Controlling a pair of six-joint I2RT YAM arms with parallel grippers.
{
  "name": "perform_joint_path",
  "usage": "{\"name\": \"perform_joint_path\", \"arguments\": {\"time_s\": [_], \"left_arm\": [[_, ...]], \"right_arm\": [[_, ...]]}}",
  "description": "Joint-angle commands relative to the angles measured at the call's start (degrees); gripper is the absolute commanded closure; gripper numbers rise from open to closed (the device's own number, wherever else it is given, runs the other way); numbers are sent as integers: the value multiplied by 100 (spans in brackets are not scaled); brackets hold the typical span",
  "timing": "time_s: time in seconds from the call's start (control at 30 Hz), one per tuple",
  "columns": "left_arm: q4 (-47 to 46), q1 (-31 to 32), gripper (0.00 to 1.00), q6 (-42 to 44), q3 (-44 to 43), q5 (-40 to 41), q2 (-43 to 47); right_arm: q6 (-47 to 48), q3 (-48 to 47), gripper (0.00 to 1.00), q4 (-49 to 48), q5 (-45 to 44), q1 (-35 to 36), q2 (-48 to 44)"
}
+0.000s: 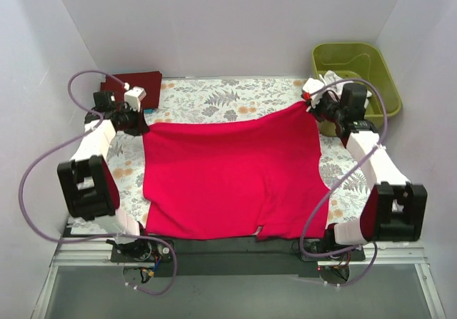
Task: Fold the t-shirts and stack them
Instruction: Flatten the tshirt out, then fold the tshirt
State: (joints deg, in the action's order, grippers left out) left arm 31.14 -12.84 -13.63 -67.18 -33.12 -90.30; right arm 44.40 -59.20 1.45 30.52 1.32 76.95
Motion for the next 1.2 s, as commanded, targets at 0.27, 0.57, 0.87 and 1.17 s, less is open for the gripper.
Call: {"name": "perform_joint_path", "arguments": {"time_s": [0.27,0.57,0.87,1.17], "left_arm": [[-591,115,100,-325,-2412,315,-2342],[-626,203,100,-228,-2704,289,-2861],[-828,212,100,-53,-2634,324,-2906],[-1250,98,100,413,-1985,-97,-2422]], "right_arm": [[183,-1716,99,-848,-161,140,1918],[51,-2649,99,-831,-301,298,2834],[139,-2614,99,-822,-389,421,2879],[394,-1895,99,-734,-425,413,2116]]}}
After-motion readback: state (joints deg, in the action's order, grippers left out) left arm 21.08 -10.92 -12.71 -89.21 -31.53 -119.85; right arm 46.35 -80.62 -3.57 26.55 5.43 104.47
